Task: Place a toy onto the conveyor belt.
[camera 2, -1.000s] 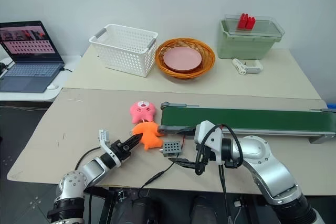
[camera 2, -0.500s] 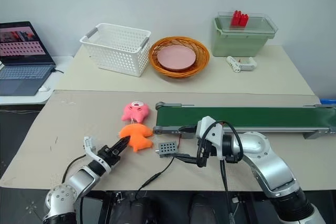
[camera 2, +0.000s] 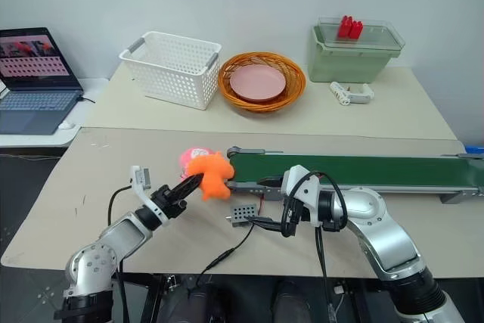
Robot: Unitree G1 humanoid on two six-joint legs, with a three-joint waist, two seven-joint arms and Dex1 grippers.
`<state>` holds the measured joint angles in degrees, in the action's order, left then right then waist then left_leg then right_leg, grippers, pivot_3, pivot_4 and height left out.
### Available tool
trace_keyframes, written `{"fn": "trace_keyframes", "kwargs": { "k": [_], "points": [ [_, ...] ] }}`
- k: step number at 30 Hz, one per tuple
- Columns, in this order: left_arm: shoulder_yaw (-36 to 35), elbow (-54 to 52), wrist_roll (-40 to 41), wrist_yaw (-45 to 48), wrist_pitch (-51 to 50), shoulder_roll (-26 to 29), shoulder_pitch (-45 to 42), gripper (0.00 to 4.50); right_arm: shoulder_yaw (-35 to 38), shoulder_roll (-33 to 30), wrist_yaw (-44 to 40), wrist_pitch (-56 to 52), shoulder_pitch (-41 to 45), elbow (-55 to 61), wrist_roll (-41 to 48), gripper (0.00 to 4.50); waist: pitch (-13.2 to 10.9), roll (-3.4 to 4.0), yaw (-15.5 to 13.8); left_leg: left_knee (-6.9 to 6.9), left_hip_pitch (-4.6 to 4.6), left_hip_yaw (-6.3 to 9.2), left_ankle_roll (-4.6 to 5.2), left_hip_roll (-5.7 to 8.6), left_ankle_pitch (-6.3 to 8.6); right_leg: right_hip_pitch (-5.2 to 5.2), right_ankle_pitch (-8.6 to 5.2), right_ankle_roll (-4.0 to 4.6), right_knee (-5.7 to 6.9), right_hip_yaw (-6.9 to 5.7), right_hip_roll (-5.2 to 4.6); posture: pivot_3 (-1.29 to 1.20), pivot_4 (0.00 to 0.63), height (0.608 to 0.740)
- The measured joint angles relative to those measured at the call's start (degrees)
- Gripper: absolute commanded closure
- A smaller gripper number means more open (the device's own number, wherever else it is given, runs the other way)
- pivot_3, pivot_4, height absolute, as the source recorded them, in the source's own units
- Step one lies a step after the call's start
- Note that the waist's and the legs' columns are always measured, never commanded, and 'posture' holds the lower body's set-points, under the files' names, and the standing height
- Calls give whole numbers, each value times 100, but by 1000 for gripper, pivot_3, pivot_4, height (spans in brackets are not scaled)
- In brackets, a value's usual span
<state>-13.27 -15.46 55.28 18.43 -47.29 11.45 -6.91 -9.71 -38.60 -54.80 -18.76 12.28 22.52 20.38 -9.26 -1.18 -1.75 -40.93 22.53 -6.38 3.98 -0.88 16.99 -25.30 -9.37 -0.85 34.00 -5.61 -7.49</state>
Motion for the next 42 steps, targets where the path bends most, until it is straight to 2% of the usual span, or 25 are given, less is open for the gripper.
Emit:
{"fn": "trace_keyframes", "kwargs": {
  "k": [2, 4, 5, 9, 12, 14, 18, 20, 23, 27, 31, 36, 42],
  "points": [
    [169, -85, -234, 25, 103, 164, -278, 3960, 0, 2, 12, 5, -16, -2, -9, 0, 0, -1, 0, 0, -1, 0, -2, 0, -2, 0, 1, -1, 1, 0, 1, 0, 150, 740],
    [800, -304, -990, 299, 401, 798, -547, 3960, 8, 2, 38, 17, -35, -14, -27, 0, -1, -1, 3, 5, -5, -4, -14, 0, -8, 0, 1, 1, 4, 1, 6, 0, 150, 740],
    [1006, -356, -1214, 419, 506, 941, -634, 3960, 10, 3, 48, 18, -39, -22, -48, 0, -1, 0, 5, 6, -5, -5, -33, 0, -19, 0, 1, 1, 2, 1, 6, 0, 150, 740],
    [1730, -231, -1962, 1033, 1000, 1154, -1144, 3960, 27, 12, 120, 27, -64, -44, -108, 0, -2, -1, -11, 6, 1, -5, -37, -1, -21, -4, 0, -2, -1, 1, 6, 0, 150, 740],
    [2175, -40, -2715, 1392, 1438, 1549, -1515, 3960, 62, 12, 157, 62, -106, -50, -115, 0, -2, -2, -15, 7, 6, -7, -38, -1, -22, -11, 2, -8, -1, 0, 8, 0, 150, 740],
    [2601, 161, -3539, 1495, 1946, 1894, -1870, 3960, 129, 11, 195, 65, -154, -55, -116, 0, -3, -3, -32, 8, 13, -7, -40, 0, -23, -18, 4, -12, -1, -4, 10, 0, 150, 740],
    [3818, 805, -6095, 1455, 3562, 2823, -2616, 3960, 175, 7, 253, 65, -208, -49, -113, 0, -3, -2, -36, 11, 17, -9, -37, 0, -21, -22, 5, -11, -4, -3, 10, 0, 150, 740],
    [4140, 1061, -6814, 1326, 4048, 2843, -2788, 3960, 180, 7, 261, 65, -219, -41, -113, 0, -3, -2, -40, 8, 30, -9, -35, -1, -20, -33, 6, -14, -4, -3, 8, 0, 150, 740],
    [4605, 1679, -8209, 597, 5021, 2740, -3124, 3960, 181, 9, 280, 64, -229, -14, -112, 0, -3, -2, -73, -5, 63, -9, -35, 2, -23, -60, 16, -28, -1, -5, 6, 0, 150, 740],
    [4658, 2251, -9153, -510, 5945, 2372, -3146, 3960, 203, 4, 318, 60, -286, 27, -111, 0, -4, -3, -62, -9, 77, -14, -33, 3, -24, -73, 25, -42, 0, -3, 6, 0, 150, 740],
    [4671, 2463, -9745, -1321, 6711, 2158, -3170, 3960, 247, -6, 381, 40, -407, 85, -108, 0, -4, -3, -58, -11, 78, -18, -31, 4, -25, -72, 31, -53, 2, -4, 7, 0, 150, 740],
    [4656, 2603, -10014, -1878, 7489, 1984, -3170, 3960, 357, -34, 442, -34, -460, 188, -107, 0, -4, -3, -52, -21, 76, -21, -27, 3, -24, -72, 36, -63, 0, 2, 6, 0, 150, 740],
    [4661, 3116, -10070, -1812, 7875, 1982, -3040, 3960, 379, -35, 491, -60, -484, 296, -107, 0, -4, -3, -37, -34, 74, -21, -25, -2, -23, -72, 38, -63, 9, 2, 6, 0, 150, 740]
  ]
}}
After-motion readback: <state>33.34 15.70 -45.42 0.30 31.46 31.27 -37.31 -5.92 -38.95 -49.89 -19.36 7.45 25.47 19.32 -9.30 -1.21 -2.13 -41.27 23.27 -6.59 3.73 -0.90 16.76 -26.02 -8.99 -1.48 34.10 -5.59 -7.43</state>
